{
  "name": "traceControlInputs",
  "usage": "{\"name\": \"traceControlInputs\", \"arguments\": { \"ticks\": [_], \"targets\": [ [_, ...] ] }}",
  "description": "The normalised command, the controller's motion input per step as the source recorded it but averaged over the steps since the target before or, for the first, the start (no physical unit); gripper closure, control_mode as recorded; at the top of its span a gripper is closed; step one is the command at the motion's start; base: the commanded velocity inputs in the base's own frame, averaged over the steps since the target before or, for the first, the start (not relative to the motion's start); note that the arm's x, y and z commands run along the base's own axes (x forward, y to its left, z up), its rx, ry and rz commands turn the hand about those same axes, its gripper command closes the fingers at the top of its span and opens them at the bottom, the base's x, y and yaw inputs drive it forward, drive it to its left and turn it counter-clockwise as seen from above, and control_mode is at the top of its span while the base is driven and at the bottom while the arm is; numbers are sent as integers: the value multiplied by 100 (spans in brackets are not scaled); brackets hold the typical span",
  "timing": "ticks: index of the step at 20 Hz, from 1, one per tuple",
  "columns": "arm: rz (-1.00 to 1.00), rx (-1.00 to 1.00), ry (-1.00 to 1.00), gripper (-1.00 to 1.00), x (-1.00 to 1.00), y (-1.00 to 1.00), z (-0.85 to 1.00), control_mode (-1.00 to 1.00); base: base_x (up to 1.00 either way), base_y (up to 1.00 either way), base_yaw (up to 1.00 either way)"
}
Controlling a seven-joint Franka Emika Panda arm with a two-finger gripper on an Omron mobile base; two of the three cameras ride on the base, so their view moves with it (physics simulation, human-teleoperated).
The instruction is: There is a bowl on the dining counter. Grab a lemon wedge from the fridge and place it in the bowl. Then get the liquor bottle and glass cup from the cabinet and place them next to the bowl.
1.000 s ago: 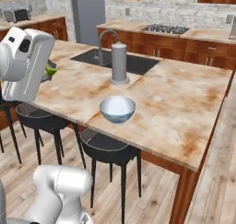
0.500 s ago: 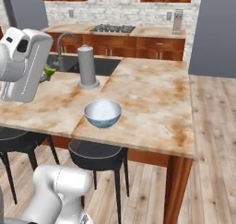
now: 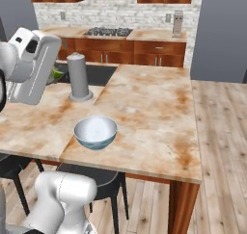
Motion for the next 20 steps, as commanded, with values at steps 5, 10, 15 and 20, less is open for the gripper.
{"name": "traceControlInputs", "arguments": {
  "ticks": [5,10,15,20],
  "targets": [
    [-1,29,19,100,85,-4,-34,-100,0,0,0],
    [0,18,10,100,91,10,-84,-100,0,0,0],
    [0,14,8,100,76,26,-91,-100,0,0,0],
    [-1,6,12,100,40,32,-48,-100,0,0,0]
  ]
}}
